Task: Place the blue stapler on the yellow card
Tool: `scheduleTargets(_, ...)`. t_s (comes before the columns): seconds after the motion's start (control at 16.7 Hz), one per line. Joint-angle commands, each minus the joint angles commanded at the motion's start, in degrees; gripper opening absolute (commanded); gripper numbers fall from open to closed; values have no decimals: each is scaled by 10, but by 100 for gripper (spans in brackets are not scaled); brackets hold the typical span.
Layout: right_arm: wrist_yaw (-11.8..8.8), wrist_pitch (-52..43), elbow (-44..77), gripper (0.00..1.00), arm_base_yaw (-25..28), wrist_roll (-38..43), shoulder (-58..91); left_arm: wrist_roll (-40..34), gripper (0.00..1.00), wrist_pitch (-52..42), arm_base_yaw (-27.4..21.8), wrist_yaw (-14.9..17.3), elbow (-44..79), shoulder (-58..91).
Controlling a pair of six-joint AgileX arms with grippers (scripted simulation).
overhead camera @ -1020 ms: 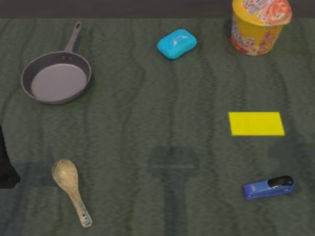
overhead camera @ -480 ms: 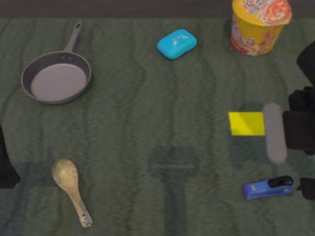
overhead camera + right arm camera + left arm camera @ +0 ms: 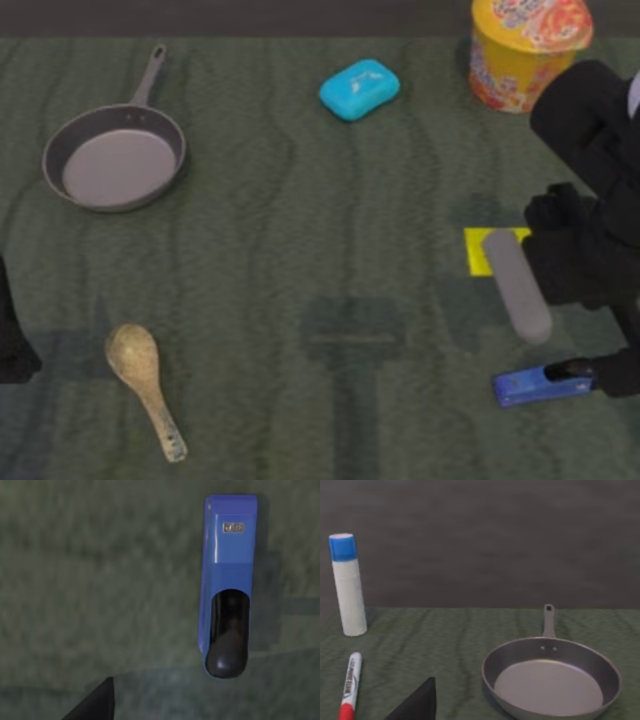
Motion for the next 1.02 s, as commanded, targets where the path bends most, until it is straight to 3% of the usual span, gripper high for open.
scheduleTargets(0.3, 0, 23, -18, 100, -1, 0, 7, 0, 100, 0, 0, 0, 0, 0)
scheduleTargets(0.72, 0, 204, -125, 100, 2, 3, 75, 0, 100, 0, 0, 0, 0, 0)
scheduleTargets(1.02, 0, 235, -146, 100, 2, 4, 89, 0, 100, 0, 0, 0, 0, 0)
